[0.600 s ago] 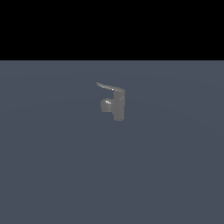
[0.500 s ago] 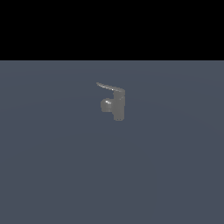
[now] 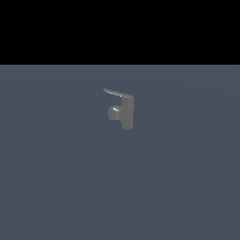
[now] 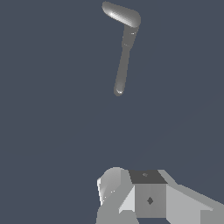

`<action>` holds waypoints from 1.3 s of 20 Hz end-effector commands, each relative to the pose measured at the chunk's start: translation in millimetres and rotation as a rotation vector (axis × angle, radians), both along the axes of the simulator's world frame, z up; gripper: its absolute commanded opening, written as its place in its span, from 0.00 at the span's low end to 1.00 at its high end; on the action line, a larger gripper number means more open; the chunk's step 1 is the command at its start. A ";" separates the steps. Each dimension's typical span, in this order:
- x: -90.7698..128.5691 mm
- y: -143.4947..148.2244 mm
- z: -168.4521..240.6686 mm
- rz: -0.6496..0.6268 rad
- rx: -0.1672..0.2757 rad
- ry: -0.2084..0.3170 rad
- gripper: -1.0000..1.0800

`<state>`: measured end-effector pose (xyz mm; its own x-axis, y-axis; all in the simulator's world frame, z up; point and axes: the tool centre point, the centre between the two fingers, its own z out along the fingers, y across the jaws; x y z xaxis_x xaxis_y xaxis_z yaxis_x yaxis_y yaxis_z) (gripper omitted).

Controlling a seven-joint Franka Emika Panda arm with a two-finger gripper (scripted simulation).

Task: Turn on the faucet by rotating a designated handle.

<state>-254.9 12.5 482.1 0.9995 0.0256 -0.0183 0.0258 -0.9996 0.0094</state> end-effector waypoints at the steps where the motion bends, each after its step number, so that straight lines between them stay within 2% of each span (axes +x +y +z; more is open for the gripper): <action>1: -0.1 0.6 0.1 0.004 -0.001 0.001 0.00; 7: 6.5 1.0 0.4 -0.019 0.011 0.002 0.00; 14: 29.8 3.2 0.6 -0.096 0.049 0.009 0.00; 20: 64.6 5.6 -2.3 -0.215 0.097 0.024 0.00; 26: 112.3 7.5 -12.4 -0.382 0.146 0.052 0.00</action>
